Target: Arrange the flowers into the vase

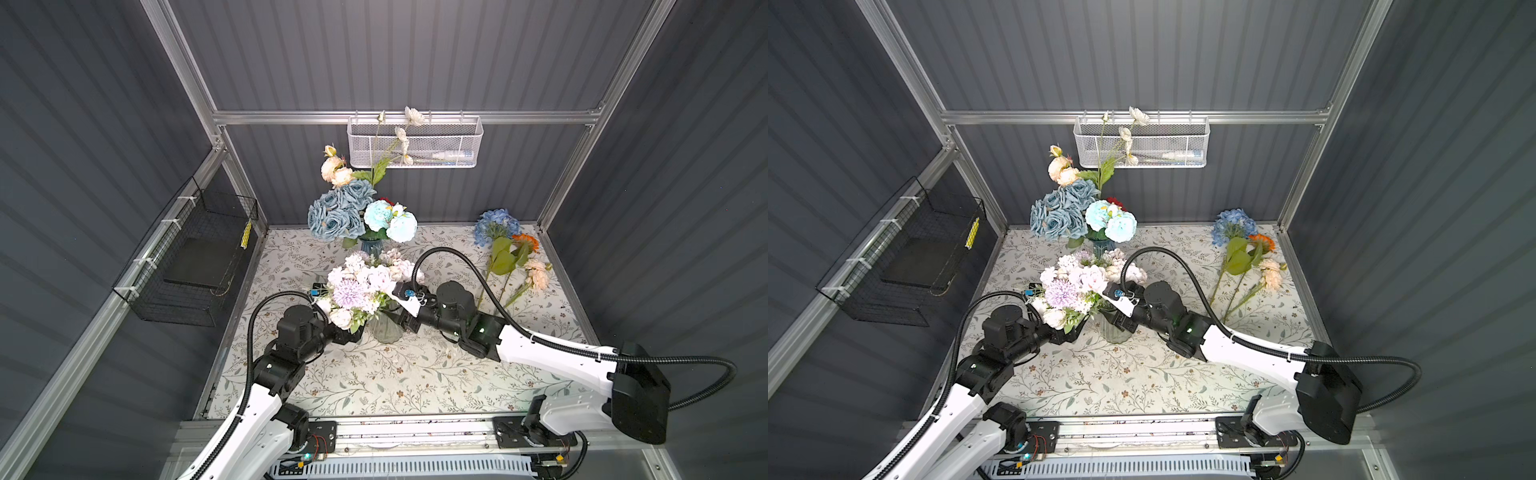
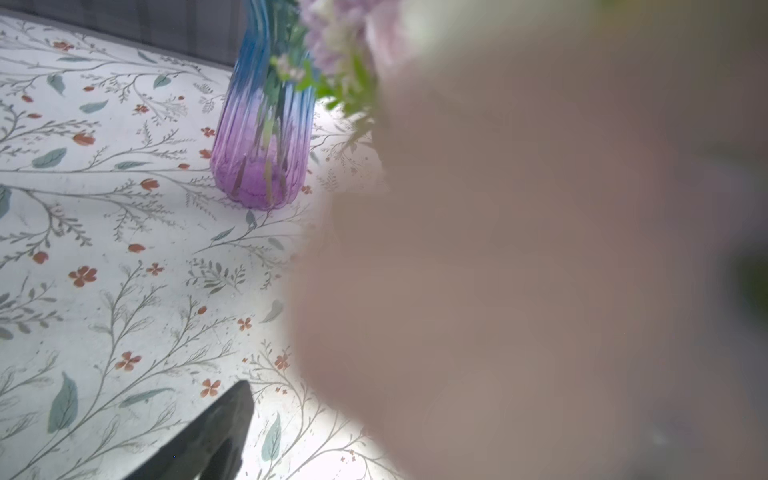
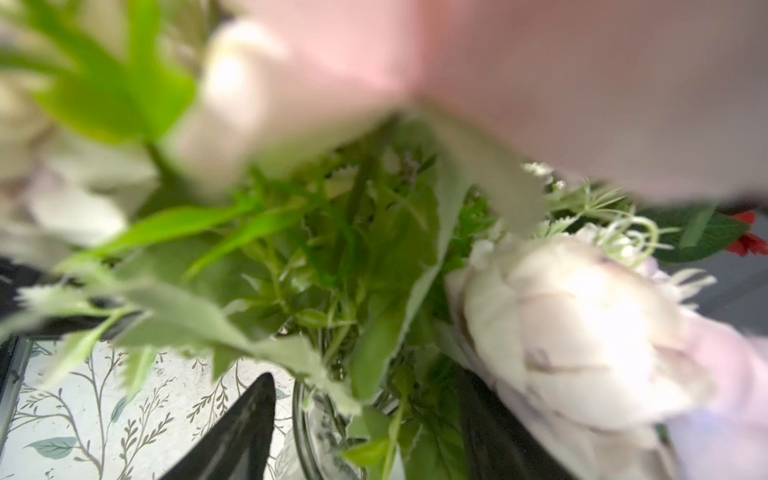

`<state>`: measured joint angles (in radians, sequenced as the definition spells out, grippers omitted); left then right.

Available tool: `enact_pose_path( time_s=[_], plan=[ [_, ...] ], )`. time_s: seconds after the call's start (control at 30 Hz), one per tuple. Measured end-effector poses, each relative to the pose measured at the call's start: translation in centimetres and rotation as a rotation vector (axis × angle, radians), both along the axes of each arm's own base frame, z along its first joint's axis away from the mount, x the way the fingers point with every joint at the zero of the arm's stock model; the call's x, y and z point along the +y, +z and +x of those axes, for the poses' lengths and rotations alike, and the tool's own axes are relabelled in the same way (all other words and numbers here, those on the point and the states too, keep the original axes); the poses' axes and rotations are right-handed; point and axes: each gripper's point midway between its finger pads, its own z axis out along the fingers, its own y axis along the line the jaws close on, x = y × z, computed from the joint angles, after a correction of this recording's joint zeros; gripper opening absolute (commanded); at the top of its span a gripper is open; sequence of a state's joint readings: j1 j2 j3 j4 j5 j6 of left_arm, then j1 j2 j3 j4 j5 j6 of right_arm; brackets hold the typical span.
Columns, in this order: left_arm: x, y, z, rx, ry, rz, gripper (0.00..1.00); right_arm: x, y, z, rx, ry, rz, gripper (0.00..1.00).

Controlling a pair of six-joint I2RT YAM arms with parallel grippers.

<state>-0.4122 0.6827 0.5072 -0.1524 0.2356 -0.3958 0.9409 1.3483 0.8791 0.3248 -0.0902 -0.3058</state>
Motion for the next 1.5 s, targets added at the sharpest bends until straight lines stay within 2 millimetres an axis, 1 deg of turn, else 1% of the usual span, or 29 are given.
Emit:
enact_pose_path(
  time_s=[0.33,0.53,0.73,0.83,0.9,0.97,1.1,1.3,1.4,1.5],
  plan=[
    [0.7,-2.6,1.2,0.079,0.061,0.069,0.99,-1.7,0.1,0.2,0.027,-0.043,0.025,0.71],
    [0.6,-3.1,1.7,0.098,0.067,0.08,0.99,-2.6,0.3,0.0,0.033,-0.064,0.038,0.7],
    [0.5,-2.0,1.8,0.062,0.066,0.053,1.0,-4.0,0.6,0.3,0.059,-0.124,0.06,0.72],
    [0.1,-1.2,1.7,0.041,0.046,0.03,0.99,-4.9,-0.3,0.7,0.091,-0.167,0.069,0.74],
    [-0.3,-0.6,1.5,0.024,0.022,0.01,0.99,-5.4,-1.1,1.3,0.123,-0.202,0.074,0.75],
    [-0.7,0.0,1.3,0.008,-0.002,-0.009,0.99,-5.6,-1.4,2.0,0.144,-0.226,0.089,0.76],
    [-1.3,0.9,0.8,-0.02,-0.048,-0.033,0.99,-5.3,-1.3,3.1,0.157,-0.246,0.14,0.79],
    [-2.1,1.8,0.2,-0.034,-0.108,-0.048,0.99,-4.5,-1.2,4.5,0.174,-0.248,0.214,0.8],
    [-2.3,1.8,0.3,-0.035,-0.118,-0.045,0.99,-3.8,-1.1,5.2,0.178,-0.237,0.238,0.79],
    [-2.1,1.6,0.6,-0.03,-0.101,-0.037,0.99,-3.1,-0.8,5.4,0.168,-0.214,0.258,0.78]
  ],
)
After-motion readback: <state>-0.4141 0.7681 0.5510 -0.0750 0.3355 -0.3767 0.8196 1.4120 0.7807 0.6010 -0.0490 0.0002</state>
